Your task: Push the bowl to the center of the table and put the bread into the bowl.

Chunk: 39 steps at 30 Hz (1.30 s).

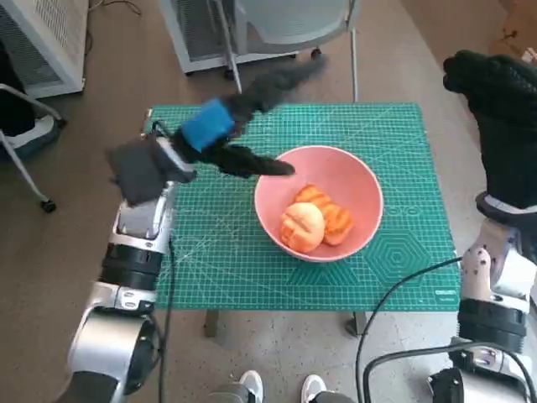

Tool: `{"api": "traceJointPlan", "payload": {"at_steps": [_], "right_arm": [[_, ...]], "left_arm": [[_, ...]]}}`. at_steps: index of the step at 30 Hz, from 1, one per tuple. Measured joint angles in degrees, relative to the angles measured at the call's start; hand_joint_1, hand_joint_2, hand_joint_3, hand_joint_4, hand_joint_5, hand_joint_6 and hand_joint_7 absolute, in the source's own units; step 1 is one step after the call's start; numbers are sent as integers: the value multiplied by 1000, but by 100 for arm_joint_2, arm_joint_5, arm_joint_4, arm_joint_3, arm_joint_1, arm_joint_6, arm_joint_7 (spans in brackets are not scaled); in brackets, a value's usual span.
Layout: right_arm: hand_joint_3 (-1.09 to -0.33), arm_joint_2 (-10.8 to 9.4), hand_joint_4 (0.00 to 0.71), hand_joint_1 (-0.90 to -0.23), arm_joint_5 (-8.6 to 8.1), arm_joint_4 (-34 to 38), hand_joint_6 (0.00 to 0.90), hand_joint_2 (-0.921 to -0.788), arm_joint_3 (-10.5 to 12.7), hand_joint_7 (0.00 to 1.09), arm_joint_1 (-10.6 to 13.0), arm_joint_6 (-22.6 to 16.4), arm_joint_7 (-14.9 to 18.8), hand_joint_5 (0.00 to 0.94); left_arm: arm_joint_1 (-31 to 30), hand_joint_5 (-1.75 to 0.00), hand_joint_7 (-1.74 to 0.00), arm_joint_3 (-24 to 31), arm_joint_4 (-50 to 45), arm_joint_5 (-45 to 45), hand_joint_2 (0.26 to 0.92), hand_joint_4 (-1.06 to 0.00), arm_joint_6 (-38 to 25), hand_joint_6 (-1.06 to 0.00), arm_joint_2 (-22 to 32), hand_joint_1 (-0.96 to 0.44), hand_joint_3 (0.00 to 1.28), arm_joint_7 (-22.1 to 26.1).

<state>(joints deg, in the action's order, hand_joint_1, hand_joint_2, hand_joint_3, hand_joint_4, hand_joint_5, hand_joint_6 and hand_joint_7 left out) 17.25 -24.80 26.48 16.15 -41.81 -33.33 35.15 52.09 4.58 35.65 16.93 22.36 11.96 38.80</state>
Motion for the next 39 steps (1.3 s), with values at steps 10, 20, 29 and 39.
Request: {"api": "traceJointPlan", "payload": {"at_steps": [10,20,29,39], "right_arm": [[-713,-6,348,-673,148,1,456,-921,-85,13,-212,170,-279,6],[-703,-66,349,-711,277,5,441,-921,-222,3,-371,308,-413,4],[-698,-65,345,-711,373,5,437,-921,-272,1,-430,386,-459,1],[-719,-43,326,-665,501,7,432,-921,-290,0,-515,412,-577,0]], "left_arm": [[-506,-16,-36,758,-840,721,921,-33,-367,-156,-303,-660,343,-1009],[-819,-14,-280,604,-1394,233,921,-28,-327,-51,-290,-680,360,-1349],[-837,0,-302,477,-1425,-97,921,0,-74,-1,-268,-672,419,-1395],[-837,1,-273,477,-1488,-105,921,1,-49,1,-265,-692,415,-1465]]}}
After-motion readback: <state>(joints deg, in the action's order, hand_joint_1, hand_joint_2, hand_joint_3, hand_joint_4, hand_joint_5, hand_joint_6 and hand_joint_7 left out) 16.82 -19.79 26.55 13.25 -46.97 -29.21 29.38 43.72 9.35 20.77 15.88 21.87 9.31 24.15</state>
